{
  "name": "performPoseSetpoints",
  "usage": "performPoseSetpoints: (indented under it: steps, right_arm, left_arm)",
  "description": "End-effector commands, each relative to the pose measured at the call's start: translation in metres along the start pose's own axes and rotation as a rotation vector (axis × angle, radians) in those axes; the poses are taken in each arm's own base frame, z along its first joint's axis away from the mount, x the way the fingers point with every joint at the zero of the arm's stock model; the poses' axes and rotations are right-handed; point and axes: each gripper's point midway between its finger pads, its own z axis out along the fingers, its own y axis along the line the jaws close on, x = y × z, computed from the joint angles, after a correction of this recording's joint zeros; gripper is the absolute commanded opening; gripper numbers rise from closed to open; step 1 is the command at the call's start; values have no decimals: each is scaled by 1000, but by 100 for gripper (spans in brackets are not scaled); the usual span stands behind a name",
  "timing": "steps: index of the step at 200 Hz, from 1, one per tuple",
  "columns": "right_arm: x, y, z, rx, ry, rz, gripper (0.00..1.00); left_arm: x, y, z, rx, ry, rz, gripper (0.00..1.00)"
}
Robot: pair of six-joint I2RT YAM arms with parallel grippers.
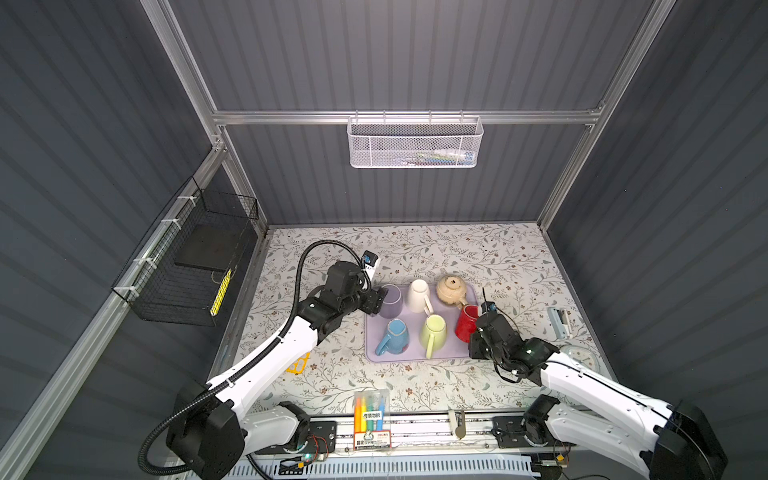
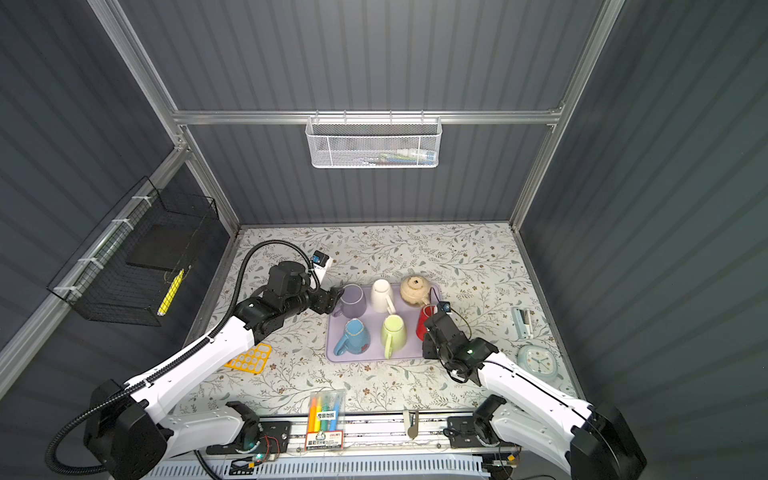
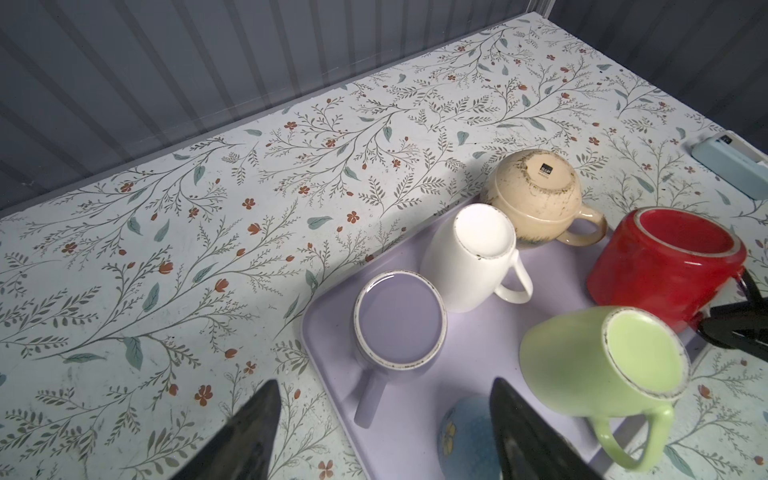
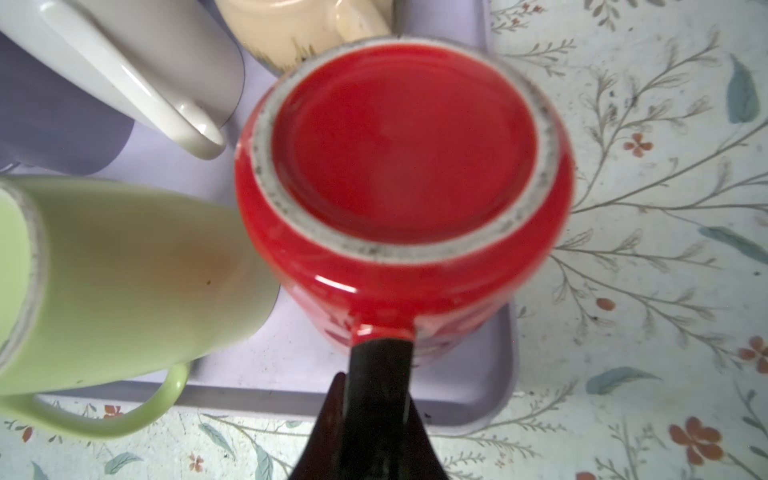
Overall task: Turn the mug right side up
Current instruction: 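Lift the red mug up off the tray with the right gripper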
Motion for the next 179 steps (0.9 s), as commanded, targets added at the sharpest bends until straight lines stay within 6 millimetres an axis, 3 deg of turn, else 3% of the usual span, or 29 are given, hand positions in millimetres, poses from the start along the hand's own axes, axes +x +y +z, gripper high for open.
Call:
performPoseSetpoints:
  steps: [1,179]
  right_arm:
    - [-17,-1,-9,-30,-61,22,0]
    - [-86,22,-64,-238,-225,46,0]
  left_arm:
    - [-19,-6,1,29,-42,6,78]
    - [-25,-12,4,60,-89,-44,77]
